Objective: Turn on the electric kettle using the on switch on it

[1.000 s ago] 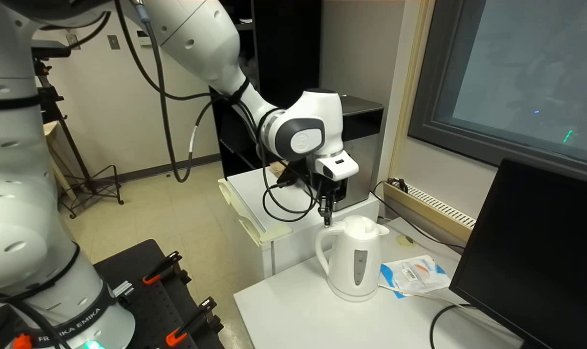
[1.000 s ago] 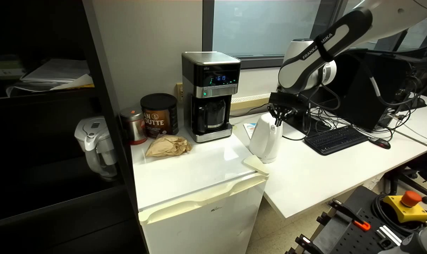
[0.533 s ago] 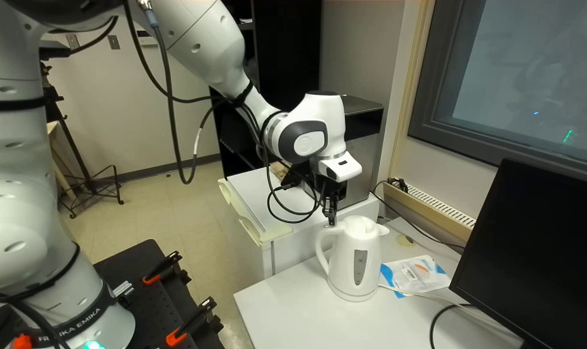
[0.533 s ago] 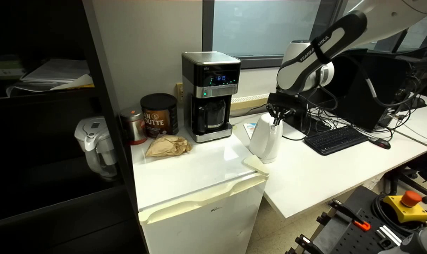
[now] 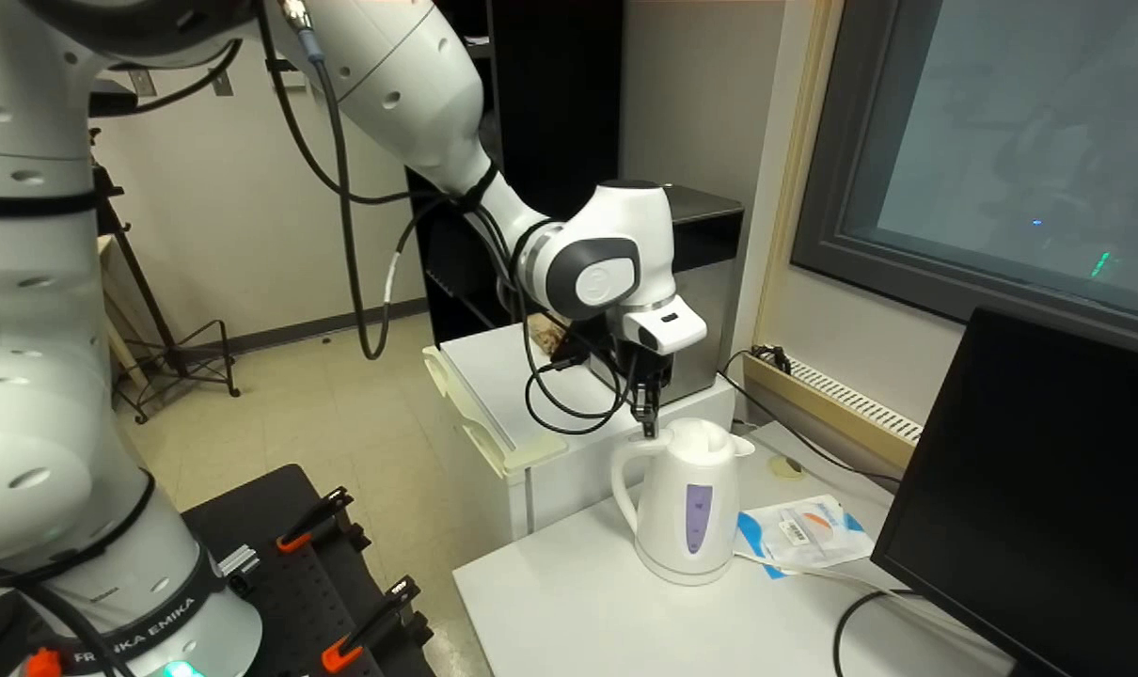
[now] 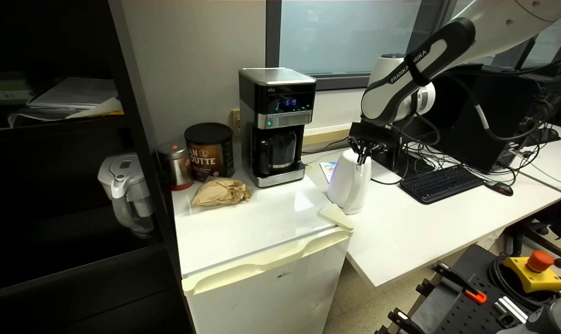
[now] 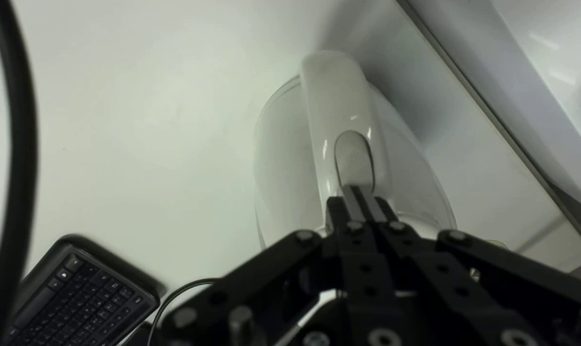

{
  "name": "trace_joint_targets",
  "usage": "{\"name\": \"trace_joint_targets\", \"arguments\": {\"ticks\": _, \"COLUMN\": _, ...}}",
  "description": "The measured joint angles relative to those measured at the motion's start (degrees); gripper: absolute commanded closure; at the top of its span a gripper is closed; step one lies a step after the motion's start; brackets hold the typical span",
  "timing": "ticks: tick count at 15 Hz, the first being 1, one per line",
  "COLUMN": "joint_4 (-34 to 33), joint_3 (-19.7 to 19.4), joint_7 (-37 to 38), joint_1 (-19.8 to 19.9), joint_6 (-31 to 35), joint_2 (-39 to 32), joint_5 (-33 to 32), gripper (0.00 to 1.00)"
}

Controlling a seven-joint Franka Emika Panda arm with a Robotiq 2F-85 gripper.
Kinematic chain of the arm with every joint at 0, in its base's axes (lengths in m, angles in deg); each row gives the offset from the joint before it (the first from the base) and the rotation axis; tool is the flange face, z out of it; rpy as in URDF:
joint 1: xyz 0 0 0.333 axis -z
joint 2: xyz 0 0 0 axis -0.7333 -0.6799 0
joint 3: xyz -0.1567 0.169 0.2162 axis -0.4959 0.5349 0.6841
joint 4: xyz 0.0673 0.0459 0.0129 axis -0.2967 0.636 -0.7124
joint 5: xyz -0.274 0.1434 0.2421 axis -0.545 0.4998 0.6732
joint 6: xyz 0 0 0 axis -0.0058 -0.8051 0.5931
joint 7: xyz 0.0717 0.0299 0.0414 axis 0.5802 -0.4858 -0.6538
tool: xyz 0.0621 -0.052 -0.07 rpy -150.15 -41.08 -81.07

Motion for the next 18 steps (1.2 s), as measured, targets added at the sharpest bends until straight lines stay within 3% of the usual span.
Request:
{"name": "trace_joint_targets", "arguments": {"ticks": 10, "joint_4": 0.81, "joint_3": 0.0, "joint_7": -0.28, "joint_1": -0.33, "joint_6": 2.44, "joint_2": 0.67, "joint_5": 0.4, "gripper": 1.0}}
{"name": "trace_joint_targets", "arguments": {"ticks": 18, "joint_4": 7.88, "joint_3": 0.03, "joint_7": -0.52, "joint_1": -1.03, "joint_6": 3.64, "joint_2": 8.54, "joint_5": 0.02, "gripper": 1.0}}
